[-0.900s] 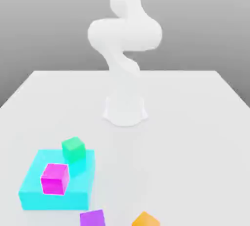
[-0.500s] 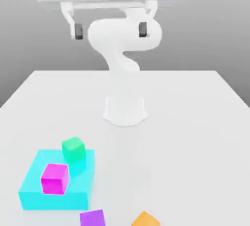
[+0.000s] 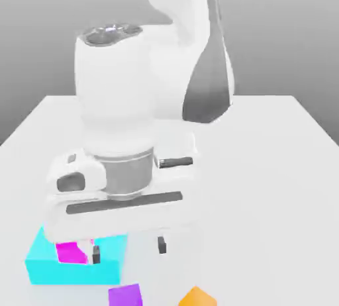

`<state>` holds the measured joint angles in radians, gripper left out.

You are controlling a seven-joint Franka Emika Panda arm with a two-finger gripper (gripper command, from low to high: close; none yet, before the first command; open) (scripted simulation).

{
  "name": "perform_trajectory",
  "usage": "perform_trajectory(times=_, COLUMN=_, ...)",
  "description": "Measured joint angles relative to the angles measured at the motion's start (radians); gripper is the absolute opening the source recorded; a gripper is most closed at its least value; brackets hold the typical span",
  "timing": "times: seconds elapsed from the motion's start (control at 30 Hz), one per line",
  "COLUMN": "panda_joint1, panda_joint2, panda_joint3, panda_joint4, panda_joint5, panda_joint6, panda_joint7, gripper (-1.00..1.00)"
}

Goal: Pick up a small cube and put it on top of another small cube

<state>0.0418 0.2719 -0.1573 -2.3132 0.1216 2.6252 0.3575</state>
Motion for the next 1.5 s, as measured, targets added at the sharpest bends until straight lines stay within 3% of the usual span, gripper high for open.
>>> perform_trajectory(times=0.17, panda_joint1=-0.029, panda_joint2=0.180, panda_joint3=0.026, panda_joint4=0.022, panda_joint5=0.023, panda_joint6=0.112, panda_joint7=-0.040, gripper=0.00)
perform_trajectory(times=0.2, panda_joint1=-0.036, panda_joint2=0.213, panda_joint3=0.035, panda_joint4=0.029, panda_joint5=0.032, panda_joint6=0.138, panda_joint7=-0.047, gripper=-1.00)
perform_trajectory(times=0.43, panda_joint1=-0.038, panda_joint2=0.220, panda_joint3=0.038, panda_joint4=0.030, panda_joint5=0.032, panda_joint6=0.142, panda_joint7=-0.047, gripper=-1.00)
perform_trajectory(times=0.6, panda_joint1=-0.015, panda_joint2=0.064, panda_joint3=0.000, panda_joint4=-0.010, panda_joint5=-0.003, panda_joint6=0.026, panda_joint7=-0.004, gripper=-1.00)
perform_trajectory(times=0.77, panda_joint1=-0.024, panda_joint2=-0.110, panda_joint3=-0.054, panda_joint4=-0.126, panda_joint5=0.004, panda_joint6=-0.037, panda_joint7=0.157, gripper=-1.00)
perform_trajectory(times=0.93, panda_joint1=-0.081, panda_joint2=-0.292, panda_joint3=-0.087, panda_joint4=-0.249, panda_joint5=-0.050, panda_joint6=-0.090, panda_joint7=0.375, gripper=-1.00)
perform_trajectory(times=1.27, panda_joint1=-0.274, panda_joint2=-0.651, panda_joint3=-0.032, panda_joint4=-0.494, panda_joint5=-0.212, panda_joint6=-0.194, panda_joint7=0.846, gripper=-1.00)
perform_trajectory(times=1.43, panda_joint1=-0.288, panda_joint2=-0.532, panda_joint3=-0.035, panda_joint4=-0.545, panda_joint5=-0.213, panda_joint6=-0.023, panda_joint7=0.876, gripper=-1.00)
perform_trajectory(times=1.47, panda_joint1=-0.286, panda_joint2=-0.500, panda_joint3=-0.037, panda_joint4=-0.552, panda_joint5=-0.210, panda_joint6=0.015, panda_joint7=0.874, gripper=1.00)
perform_trajectory(times=1.5, panda_joint1=-0.286, panda_joint2=-0.500, panda_joint3=-0.037, panda_joint4=-0.552, panda_joint5=-0.210, panda_joint6=0.015, panda_joint7=0.874, gripper=1.00)
